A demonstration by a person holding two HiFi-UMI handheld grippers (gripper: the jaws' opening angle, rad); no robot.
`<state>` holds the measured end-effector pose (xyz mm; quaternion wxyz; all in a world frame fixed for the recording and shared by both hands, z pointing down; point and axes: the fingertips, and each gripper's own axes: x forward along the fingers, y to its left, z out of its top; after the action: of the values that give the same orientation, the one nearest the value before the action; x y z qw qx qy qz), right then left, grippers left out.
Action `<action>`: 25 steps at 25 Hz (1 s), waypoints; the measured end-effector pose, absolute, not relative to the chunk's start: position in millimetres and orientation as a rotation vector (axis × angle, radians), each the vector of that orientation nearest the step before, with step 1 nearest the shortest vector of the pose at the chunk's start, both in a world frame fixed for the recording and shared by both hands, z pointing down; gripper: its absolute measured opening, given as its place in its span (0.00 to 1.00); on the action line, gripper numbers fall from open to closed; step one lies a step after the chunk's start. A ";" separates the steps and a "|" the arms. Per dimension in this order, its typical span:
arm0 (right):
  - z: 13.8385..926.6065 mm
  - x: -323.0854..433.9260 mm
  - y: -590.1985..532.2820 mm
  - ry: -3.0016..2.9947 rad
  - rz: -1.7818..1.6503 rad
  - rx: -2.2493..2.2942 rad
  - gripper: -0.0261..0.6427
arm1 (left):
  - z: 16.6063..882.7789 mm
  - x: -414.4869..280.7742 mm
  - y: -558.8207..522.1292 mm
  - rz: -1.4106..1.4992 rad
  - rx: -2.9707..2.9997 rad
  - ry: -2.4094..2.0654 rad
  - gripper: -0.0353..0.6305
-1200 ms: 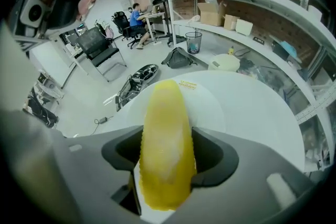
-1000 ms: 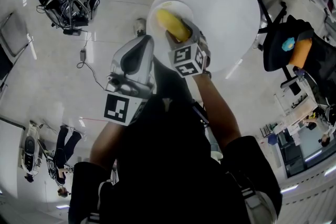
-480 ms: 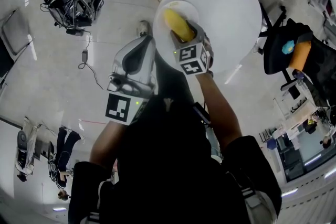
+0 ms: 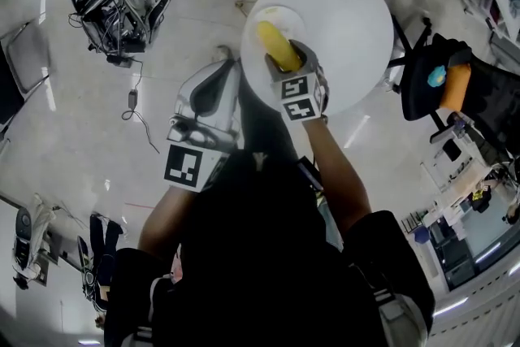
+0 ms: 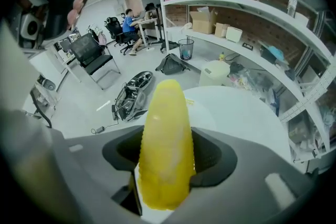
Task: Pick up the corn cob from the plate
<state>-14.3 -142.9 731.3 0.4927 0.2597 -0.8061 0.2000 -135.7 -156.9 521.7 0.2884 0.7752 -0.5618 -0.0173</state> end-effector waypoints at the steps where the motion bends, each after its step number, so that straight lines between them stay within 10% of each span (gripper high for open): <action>1: 725.9 -15.5 -142.8 -1.961 0.483 0.642 0.44 | 517.1 -137.3 -154.9 -0.052 2.076 -1.501 0.06; 25: 574.2 -26.9 -99.6 -2.103 0.483 0.940 0.44 | 401.6 -140.6 -67.7 -0.179 2.313 -1.456 0.06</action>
<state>-26.9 -99.6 574.2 0.3838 0.3688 -0.8251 0.1893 -140.6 -67.7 401.6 0.1998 0.8274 -0.5210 -0.0640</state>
